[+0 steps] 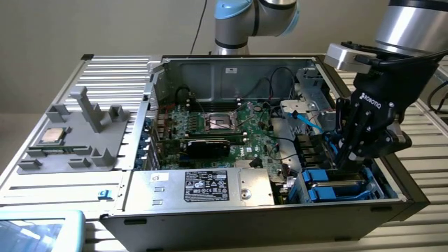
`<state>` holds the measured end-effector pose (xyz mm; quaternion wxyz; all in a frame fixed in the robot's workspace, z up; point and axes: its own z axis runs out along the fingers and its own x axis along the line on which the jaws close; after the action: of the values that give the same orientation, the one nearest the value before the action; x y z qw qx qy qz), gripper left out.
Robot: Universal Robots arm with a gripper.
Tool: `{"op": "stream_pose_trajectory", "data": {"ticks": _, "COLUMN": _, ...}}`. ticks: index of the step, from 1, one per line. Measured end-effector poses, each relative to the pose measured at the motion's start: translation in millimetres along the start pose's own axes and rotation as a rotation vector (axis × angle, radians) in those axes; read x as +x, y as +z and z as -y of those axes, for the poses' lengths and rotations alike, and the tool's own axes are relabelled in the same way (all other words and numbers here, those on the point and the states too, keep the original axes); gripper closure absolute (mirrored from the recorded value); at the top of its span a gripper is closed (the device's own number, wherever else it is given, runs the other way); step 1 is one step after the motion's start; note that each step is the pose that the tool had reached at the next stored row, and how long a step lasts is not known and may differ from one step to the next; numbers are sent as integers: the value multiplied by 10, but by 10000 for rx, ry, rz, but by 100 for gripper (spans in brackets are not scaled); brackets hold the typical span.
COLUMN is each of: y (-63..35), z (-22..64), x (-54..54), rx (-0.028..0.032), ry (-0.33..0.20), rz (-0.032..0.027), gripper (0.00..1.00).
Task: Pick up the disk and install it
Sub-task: 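Insert the first disk wire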
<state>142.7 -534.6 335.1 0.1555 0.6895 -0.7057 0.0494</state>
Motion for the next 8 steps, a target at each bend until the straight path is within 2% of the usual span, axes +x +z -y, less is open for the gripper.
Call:
{"op": "stream_pose_trajectory", "data": {"ticks": 5, "y": 14, "z": 9, "x": -5, "rx": 0, "ry": 18, "rz": 2, "gripper": 84}}
{"op": "stream_pose_trajectory", "data": {"ticks": 8, "y": 21, "z": 10, "x": -7, "rx": 34, "ry": 27, "rz": 8, "gripper": 84}}
